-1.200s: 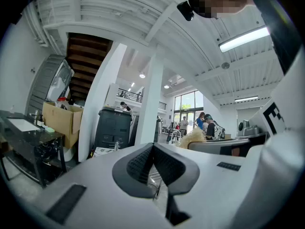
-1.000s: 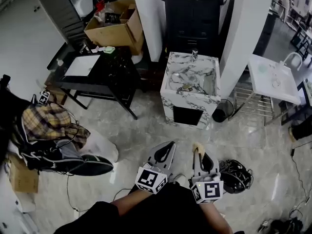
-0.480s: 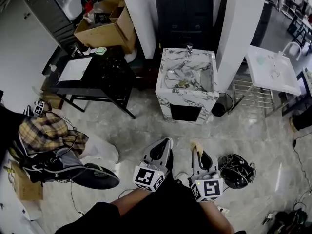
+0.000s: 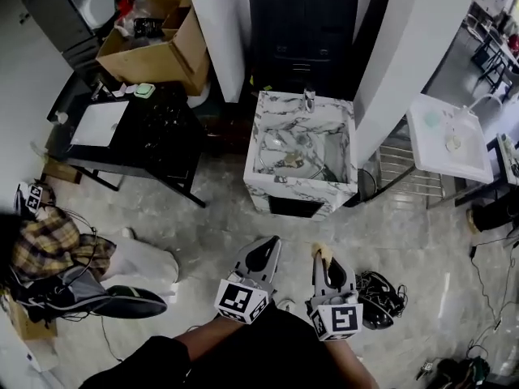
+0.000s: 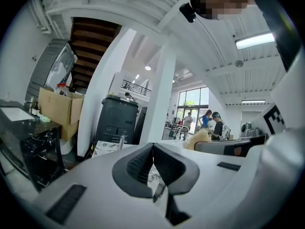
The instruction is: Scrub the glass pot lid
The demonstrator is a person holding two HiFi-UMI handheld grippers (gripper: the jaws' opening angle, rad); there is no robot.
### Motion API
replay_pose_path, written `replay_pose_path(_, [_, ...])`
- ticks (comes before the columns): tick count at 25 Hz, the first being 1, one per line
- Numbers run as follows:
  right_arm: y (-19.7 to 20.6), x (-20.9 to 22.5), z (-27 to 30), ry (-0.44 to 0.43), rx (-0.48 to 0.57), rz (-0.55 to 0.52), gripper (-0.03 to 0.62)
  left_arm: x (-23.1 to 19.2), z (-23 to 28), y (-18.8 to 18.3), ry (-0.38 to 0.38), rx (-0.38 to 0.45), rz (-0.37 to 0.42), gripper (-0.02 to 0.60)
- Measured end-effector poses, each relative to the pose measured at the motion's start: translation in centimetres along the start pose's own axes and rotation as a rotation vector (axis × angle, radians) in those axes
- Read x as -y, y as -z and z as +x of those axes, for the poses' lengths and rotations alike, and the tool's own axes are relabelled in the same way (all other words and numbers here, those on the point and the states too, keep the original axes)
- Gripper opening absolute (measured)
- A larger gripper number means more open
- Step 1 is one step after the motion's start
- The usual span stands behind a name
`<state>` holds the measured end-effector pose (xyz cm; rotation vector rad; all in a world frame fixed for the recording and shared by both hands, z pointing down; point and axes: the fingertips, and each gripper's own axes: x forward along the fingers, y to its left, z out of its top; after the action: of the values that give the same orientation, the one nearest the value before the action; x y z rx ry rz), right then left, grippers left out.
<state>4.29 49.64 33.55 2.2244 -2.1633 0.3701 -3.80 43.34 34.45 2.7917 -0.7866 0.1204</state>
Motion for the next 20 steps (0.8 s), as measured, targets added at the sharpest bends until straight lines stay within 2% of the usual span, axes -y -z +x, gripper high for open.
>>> replay_pose_path(6, [-0.3,2.2,8.5,0.019,-0.044,0.038,0.055,-7.3,4.8,-1.4,-0.018,-0.018,-0.036,0.016])
replay_pose_path(9, [-1.9,2.8,12.2,0.021,-0.056,0.006,0.055,-10.2,6.9,-2.7,-0.010,-0.018,-0.050,0.015])
replay_pose_path(13, [-2.8,4.3,16.1,0.090,-0.076,-0.012,0.055,-13.7,9.1,-3.6,0.002,-0.021,-0.067,0.015])
replay_pose_path(15, [-3.1,4.9,17.6,0.119,-0.094,-0.014,0.055,-15.2,9.9,-4.1,0.006,-0.018,-0.100,0.015])
replay_pose_path(17, [-3.3,4.8,19.3,0.120,-0.108,-0.008,0.055,-16.9,10.5,-4.6,0.004,-0.018,-0.132,0.015])
replay_pose_path(20, [-3.5,4.5,22.1,0.080,-0.097,0.019,0.055,-19.2,11.6,-4.6,0.001,-0.020,-0.134,0.015])
